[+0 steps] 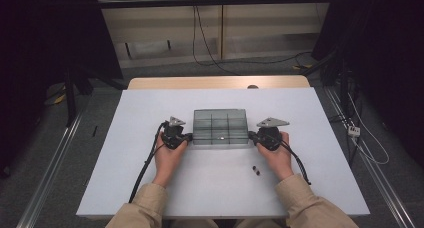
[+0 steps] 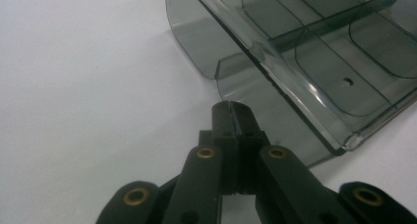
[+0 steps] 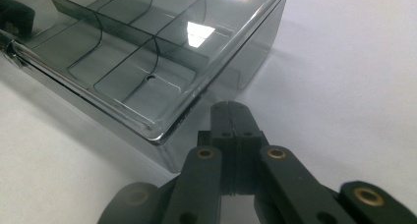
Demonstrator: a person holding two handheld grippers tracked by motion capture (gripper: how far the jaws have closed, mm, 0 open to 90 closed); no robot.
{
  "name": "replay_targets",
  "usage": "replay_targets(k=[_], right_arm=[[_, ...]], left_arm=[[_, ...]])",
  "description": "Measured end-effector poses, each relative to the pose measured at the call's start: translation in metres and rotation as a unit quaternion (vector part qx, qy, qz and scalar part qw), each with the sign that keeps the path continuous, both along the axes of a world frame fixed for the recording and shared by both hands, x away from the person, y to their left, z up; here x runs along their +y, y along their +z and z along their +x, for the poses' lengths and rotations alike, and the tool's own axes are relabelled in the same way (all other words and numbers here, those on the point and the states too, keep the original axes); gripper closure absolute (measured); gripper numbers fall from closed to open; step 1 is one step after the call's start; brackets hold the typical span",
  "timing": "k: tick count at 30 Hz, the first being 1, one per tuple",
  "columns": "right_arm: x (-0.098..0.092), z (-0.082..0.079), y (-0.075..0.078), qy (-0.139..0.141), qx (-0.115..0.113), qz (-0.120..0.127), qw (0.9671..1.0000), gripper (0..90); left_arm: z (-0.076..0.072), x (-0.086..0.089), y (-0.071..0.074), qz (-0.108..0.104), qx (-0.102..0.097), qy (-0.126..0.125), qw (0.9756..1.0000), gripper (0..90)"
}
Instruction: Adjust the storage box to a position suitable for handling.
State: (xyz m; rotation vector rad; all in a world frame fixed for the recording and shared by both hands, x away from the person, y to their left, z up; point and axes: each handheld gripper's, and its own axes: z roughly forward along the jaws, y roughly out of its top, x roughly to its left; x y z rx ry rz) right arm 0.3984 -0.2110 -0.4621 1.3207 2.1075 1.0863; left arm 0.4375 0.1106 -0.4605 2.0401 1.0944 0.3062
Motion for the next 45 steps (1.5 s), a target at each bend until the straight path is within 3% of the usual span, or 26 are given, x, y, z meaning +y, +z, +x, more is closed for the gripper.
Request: replay_targets(k=[2,6,13,15,22,25,31,33,35,36,43,45], right_arm=[[0.001,0.000,0.000,-0.001,-0.002,-0.004,1.0000,90.0],[0.004,-0.001,0.000,-0.003,-0.003,-0.019,0.9998,90.0],[0.004,-0.005,0.000,-0.005,0.005,-0.017,0.9998,90.0],[0.004,-0.006,0.001,-0.005,0.004,-0.018,0.9998,90.0],[0.003,-0.010,0.004,-0.006,0.001,-0.028,0.9996,90.0],[-0.001,-0.010,0.005,-0.012,0.002,-0.019,0.9997,90.0],[0.001,-0.012,0.004,-0.011,0.004,-0.028,0.9996,90.0],[0.001,-0.014,0.004,-0.010,0.003,-0.030,0.9995,90.0],[0.002,-0.020,0.005,-0.004,0.005,-0.031,0.9995,90.0],[0.002,-0.020,0.005,-0.004,0.005,-0.031,0.9995,90.0],[0.003,-0.041,0.006,0.003,0.009,-0.031,0.9995,90.0],[0.003,-0.045,0.006,0.004,0.009,-0.031,0.9995,90.0]], left_arm=[[-0.001,-0.002,0.000,-0.006,-0.002,0.005,1.0000,90.0],[-0.002,-0.001,0.001,0.003,-0.001,-0.001,1.0000,90.0],[-0.009,-0.001,0.003,0.000,0.002,-0.003,1.0000,90.0],[-0.010,0.000,0.004,0.009,0.002,-0.010,0.9999,90.0],[-0.019,-0.001,0.010,-0.004,-0.004,-0.021,0.9998,90.0],[-0.022,-0.002,0.011,-0.008,-0.006,-0.023,0.9997,90.0],[-0.024,-0.004,0.010,0.004,-0.003,-0.023,0.9997,90.0],[-0.027,-0.005,0.010,0.004,-0.006,-0.015,0.9999,90.0],[-0.029,-0.002,0.011,0.007,-0.002,-0.027,0.9996,90.0],[-0.032,-0.003,0.010,-0.004,-0.005,-0.015,0.9999,90.0],[-0.042,-0.001,0.013,0.022,-0.004,-0.032,0.9992,90.0],[-0.045,-0.001,0.014,0.017,-0.008,-0.028,0.9994,90.0]])
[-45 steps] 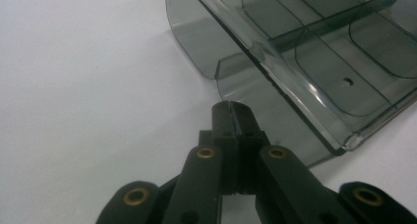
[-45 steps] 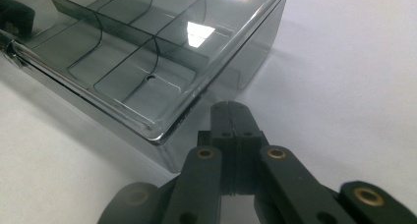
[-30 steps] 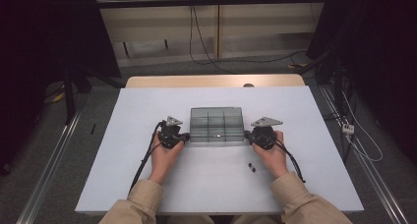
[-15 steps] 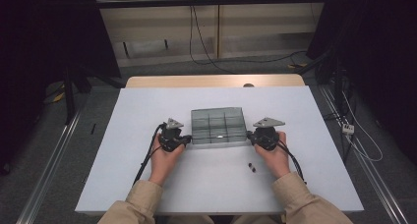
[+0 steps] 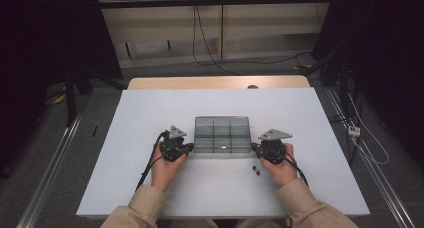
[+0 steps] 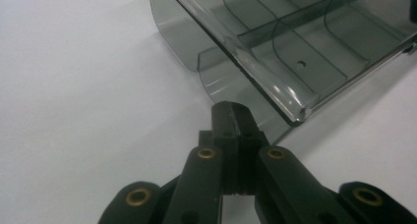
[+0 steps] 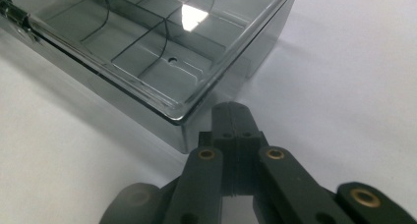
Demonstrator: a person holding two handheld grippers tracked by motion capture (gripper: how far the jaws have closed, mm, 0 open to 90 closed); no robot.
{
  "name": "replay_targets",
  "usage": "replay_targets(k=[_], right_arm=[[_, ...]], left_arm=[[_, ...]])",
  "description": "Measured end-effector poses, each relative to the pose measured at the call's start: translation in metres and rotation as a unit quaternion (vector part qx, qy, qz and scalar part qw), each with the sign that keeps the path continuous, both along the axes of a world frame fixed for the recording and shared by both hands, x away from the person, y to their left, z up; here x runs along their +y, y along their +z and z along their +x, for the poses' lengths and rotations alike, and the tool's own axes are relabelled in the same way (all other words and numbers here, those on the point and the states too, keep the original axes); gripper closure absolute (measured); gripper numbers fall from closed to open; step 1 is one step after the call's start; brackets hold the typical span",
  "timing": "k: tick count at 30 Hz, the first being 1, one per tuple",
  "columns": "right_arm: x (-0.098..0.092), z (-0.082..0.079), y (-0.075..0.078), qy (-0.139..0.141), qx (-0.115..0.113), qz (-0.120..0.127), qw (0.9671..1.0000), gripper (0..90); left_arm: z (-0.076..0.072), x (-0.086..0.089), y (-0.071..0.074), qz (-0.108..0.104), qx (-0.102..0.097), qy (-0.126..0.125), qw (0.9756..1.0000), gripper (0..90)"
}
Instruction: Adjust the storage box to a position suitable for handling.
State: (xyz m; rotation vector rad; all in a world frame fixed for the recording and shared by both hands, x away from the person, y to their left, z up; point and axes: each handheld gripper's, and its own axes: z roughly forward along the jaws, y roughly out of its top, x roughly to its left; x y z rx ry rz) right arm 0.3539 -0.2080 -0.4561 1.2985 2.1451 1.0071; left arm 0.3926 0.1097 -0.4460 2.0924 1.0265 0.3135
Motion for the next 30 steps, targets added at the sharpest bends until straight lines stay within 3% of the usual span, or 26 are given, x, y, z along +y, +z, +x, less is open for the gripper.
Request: replay_targets(k=[13,30], right_arm=[[0.003,-0.019,0.001,0.015,-0.001,-0.006,0.9999,90.0],[0.003,-0.034,0.002,0.029,0.002,-0.005,0.9996,90.0]], left_arm=[[-0.022,0.005,0.000,0.010,-0.001,-0.005,0.9999,90.0],[-0.031,0.008,0.000,0.011,0.000,-0.017,0.9998,90.0]])
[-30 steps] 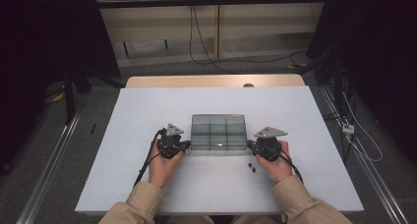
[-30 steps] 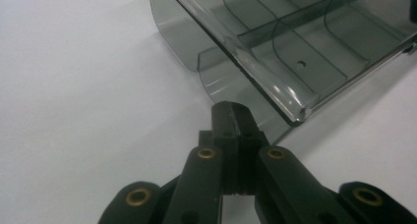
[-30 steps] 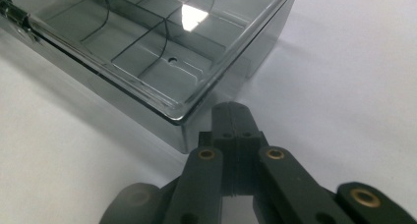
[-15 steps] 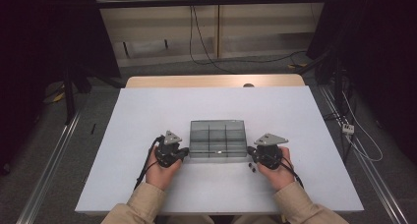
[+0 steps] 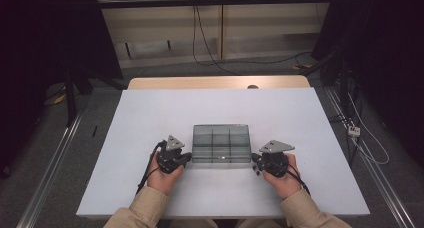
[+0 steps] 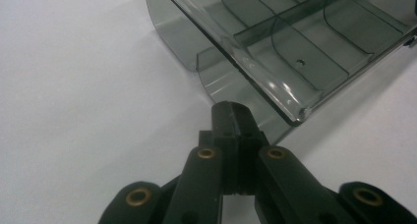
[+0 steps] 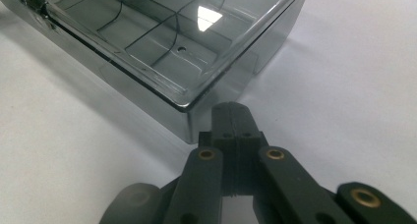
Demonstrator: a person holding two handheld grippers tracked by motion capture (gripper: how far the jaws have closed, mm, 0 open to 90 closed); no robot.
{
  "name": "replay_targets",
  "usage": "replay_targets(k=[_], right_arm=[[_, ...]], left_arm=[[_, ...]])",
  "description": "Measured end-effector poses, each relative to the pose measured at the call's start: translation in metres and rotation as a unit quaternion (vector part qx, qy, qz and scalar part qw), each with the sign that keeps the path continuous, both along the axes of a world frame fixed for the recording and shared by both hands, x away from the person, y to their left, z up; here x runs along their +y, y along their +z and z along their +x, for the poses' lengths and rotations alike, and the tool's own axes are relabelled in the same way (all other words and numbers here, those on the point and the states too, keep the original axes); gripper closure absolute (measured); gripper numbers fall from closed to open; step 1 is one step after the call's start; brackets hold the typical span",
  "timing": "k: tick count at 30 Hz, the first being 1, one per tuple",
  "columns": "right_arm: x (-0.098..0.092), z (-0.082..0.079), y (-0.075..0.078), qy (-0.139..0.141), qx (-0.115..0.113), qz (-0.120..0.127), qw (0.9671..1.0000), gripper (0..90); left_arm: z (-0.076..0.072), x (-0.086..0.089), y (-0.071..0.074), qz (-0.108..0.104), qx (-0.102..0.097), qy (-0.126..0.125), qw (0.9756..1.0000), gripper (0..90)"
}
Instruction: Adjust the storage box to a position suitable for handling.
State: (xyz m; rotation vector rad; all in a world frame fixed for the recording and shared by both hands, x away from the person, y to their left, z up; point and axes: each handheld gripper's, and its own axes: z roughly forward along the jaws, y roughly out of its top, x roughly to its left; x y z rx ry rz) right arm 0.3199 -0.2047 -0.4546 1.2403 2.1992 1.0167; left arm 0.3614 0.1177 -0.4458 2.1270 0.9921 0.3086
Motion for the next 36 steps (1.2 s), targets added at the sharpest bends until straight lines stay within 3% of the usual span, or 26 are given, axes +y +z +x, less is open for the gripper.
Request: replay_targets(k=[1,13,36], right_arm=[[0.0002,-0.0005,0.0003,0.001,0.000,-0.001,1.0000,90.0],[-0.0013,-0.0045,0.0004,0.002,-0.001,-0.003,1.0000,90.0],[-0.0011,-0.0060,0.0009,0.007,-0.001,-0.005,1.0000,90.0]], left_arm=[[-0.0009,-0.0002,0.0000,0.005,-0.006,0.002,1.0000,90.0],[-0.0045,0.0003,-0.0001,0.003,-0.003,-0.011,0.9999,90.0],[-0.0039,0.0011,0.0001,0.004,-0.002,-0.014,0.9999,90.0]])
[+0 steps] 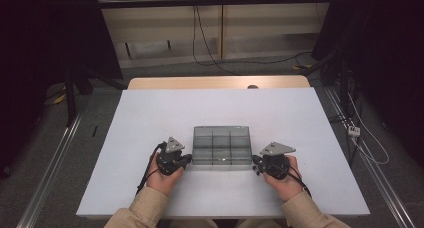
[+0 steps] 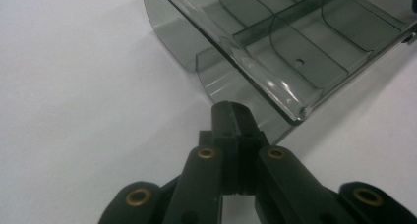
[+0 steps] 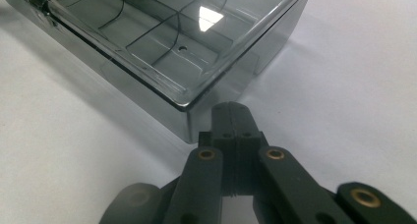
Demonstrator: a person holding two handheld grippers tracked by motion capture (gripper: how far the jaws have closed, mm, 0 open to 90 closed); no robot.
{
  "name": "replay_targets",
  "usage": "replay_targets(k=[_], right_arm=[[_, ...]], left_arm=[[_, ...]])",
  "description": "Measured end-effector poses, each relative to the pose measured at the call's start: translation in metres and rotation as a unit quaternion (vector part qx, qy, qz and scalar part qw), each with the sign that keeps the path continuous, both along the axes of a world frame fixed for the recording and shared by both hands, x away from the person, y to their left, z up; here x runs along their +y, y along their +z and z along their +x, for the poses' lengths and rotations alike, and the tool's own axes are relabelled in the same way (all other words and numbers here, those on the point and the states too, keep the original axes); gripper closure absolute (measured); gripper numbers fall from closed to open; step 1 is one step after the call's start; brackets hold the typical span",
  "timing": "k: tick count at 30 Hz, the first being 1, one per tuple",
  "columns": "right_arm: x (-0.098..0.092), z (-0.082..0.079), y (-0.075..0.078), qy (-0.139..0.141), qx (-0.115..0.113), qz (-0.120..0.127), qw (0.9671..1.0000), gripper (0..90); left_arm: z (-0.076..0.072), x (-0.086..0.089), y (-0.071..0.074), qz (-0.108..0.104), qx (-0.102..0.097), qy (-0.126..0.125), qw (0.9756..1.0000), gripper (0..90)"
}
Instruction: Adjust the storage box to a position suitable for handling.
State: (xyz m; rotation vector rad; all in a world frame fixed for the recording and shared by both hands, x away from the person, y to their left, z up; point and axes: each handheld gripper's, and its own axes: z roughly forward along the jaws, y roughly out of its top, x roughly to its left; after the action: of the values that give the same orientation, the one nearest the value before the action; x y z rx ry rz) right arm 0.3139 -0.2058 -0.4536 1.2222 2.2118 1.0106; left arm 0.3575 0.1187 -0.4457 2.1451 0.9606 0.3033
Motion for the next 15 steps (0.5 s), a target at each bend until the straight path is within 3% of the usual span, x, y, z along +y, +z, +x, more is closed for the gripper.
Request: replay_targets(k=[15], right_arm=[[-0.0004,-0.0020,0.0004,0.005,0.001,-0.001,1.0000,90.0]], left_arm=[[-0.0036,0.0000,0.0012,0.006,0.000,-0.007,1.0000,90.0]])
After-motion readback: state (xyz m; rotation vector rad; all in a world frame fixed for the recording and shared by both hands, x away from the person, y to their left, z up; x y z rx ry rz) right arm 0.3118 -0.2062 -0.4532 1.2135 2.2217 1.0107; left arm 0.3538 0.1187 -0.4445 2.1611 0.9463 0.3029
